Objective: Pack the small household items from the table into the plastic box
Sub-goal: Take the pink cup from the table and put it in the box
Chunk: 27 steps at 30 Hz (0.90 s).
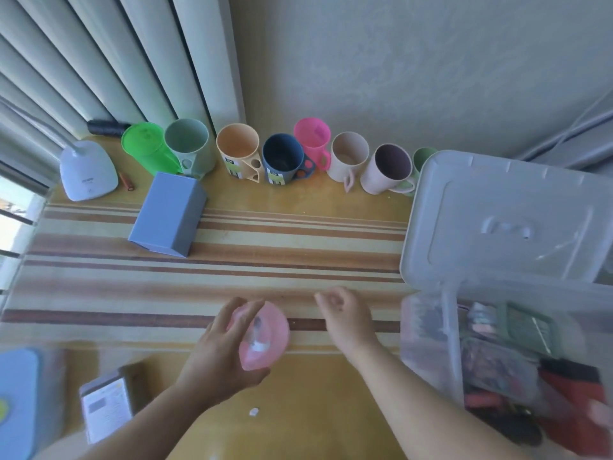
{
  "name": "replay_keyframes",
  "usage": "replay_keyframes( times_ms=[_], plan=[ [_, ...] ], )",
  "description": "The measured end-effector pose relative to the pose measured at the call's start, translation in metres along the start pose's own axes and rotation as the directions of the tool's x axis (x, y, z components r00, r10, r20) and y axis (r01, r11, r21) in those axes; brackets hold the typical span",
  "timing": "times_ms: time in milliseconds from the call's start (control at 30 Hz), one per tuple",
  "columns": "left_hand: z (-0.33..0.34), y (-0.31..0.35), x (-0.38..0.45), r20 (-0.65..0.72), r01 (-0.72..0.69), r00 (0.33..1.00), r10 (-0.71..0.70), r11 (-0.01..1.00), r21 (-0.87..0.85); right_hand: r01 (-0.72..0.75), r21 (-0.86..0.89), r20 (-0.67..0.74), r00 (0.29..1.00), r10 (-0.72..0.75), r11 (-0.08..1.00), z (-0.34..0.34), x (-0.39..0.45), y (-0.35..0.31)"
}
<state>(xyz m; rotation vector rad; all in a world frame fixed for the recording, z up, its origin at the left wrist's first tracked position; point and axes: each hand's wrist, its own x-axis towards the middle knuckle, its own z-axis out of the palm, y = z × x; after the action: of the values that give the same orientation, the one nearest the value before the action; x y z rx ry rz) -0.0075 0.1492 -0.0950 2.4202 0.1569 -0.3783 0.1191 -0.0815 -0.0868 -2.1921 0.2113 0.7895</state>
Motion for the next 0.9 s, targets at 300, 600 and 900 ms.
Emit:
replay_keyframes(
  times_ms=[300, 600, 900],
  plan=[
    [-0.007, -0.014, -0.026, 0.0, 0.128, 0.992, -0.128, 0.989, 0.072, -0.246, -0.371, -0.386, 0.918, 0.092, 0.896, -0.001, 0.003, 0.069],
    [-0.005, -0.009, -0.033, -0.024, 0.15, 0.989, -0.149, 0.984, 0.1, -0.049, -0.551, -0.17, 0.984, -0.054, 0.833, 0.011, 0.003, 0.047],
    [0.003, -0.013, -0.057, -0.085, 0.225, 0.971, -0.222, 0.974, 0.031, 0.072, -0.353, -0.147, 0.98, -0.132, 0.933, 0.09, -0.012, 0.006]
  ],
)
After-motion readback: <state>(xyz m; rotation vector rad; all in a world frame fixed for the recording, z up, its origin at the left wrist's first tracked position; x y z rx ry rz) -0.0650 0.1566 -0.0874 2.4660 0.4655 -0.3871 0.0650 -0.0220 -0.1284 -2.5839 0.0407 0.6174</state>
